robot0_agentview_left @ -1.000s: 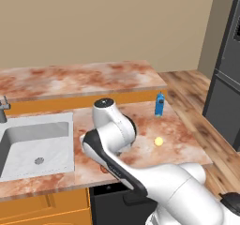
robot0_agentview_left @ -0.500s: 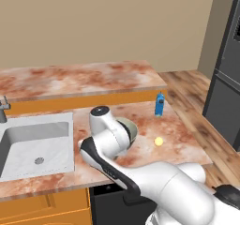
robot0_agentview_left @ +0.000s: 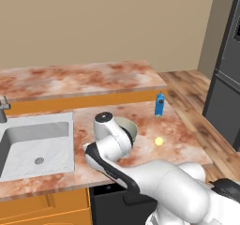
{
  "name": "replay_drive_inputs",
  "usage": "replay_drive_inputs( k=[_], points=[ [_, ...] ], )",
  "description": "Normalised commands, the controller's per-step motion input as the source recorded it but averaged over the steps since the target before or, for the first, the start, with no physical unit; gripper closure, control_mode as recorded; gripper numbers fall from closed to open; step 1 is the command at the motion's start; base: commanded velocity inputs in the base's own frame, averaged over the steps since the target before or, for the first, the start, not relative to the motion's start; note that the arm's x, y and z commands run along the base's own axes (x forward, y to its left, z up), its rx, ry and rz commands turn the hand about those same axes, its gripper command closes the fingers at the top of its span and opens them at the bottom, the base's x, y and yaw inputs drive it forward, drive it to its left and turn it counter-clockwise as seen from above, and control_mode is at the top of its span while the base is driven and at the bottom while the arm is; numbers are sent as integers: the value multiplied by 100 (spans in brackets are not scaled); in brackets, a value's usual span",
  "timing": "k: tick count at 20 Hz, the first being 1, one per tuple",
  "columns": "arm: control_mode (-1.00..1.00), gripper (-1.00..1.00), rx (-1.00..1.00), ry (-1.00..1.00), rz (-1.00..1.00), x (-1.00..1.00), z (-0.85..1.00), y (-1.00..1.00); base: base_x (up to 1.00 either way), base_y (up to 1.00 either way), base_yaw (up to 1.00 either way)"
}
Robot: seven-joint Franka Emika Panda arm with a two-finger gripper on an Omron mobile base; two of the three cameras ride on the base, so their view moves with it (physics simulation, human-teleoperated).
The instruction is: Gather the eggs and milk located in the vicinity of the sink area and place them right next to the bowl.
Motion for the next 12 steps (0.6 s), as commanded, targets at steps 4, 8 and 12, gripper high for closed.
replay_drive_inputs(
  k=[4, 8, 12],
  points=[
    [-100, -100, 0, 0, 0, 10, -22, 0, 0, 0, 0],
    [-100, -100, 0, 0, 0, 12, -27, 0, 0, 0, 0],
    [-100, -100, 0, 0, 0, 12, -26, 0, 0, 0, 0]
  ],
)
